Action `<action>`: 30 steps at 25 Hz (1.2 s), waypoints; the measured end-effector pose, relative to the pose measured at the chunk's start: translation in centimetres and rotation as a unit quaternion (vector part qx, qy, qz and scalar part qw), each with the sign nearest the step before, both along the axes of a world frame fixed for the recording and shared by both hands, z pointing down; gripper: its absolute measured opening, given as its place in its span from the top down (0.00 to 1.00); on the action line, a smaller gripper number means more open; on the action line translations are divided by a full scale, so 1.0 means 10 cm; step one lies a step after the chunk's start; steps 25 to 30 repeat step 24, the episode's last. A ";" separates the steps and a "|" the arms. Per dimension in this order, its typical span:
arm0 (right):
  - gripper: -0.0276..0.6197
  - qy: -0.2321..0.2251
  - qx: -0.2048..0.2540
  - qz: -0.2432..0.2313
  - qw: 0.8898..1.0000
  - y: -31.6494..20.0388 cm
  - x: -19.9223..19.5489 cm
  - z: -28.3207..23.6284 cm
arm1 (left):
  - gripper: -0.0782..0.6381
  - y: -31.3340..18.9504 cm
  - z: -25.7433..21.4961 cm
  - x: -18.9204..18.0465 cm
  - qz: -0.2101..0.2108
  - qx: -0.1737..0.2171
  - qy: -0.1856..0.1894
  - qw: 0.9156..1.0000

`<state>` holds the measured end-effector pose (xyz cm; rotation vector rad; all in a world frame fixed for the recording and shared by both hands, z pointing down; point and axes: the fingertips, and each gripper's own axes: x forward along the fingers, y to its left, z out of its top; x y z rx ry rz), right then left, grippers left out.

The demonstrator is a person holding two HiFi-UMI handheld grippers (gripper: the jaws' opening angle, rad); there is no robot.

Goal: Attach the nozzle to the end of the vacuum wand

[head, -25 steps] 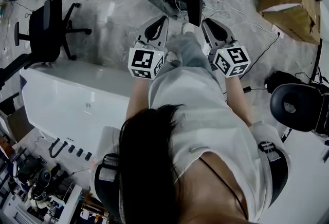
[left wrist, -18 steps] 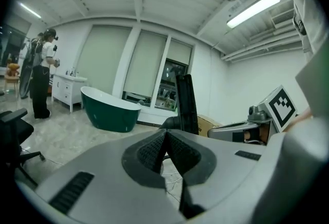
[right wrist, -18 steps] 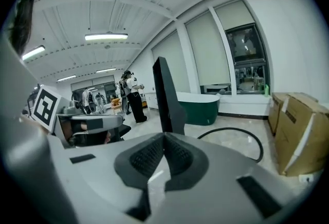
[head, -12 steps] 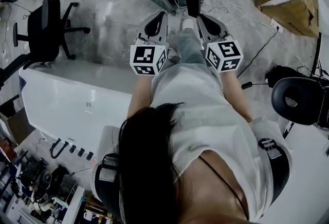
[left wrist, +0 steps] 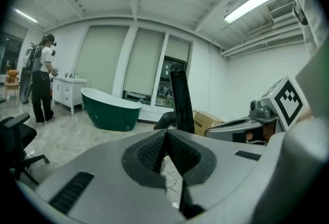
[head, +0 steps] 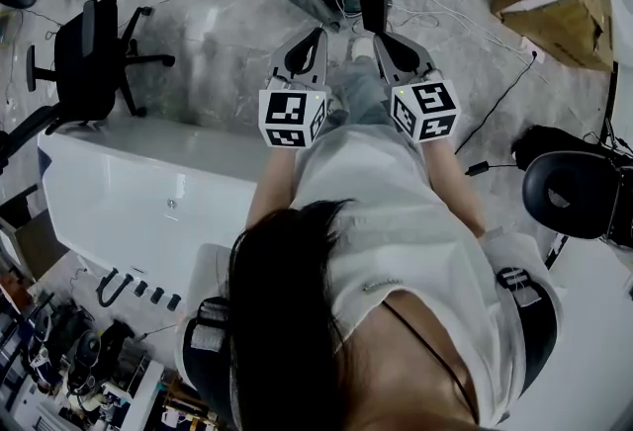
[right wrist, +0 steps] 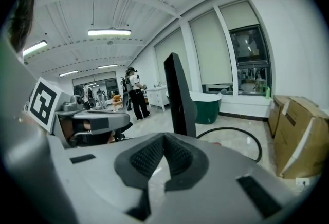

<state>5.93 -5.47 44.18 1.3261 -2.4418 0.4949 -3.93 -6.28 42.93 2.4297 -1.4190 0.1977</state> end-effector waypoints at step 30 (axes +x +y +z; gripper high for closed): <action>0.93 0.026 -0.001 -0.038 0.999 0.14 -0.24 0.05 | 0.89 0.07 0.04 0.01 0.000 0.003 -0.011 1.000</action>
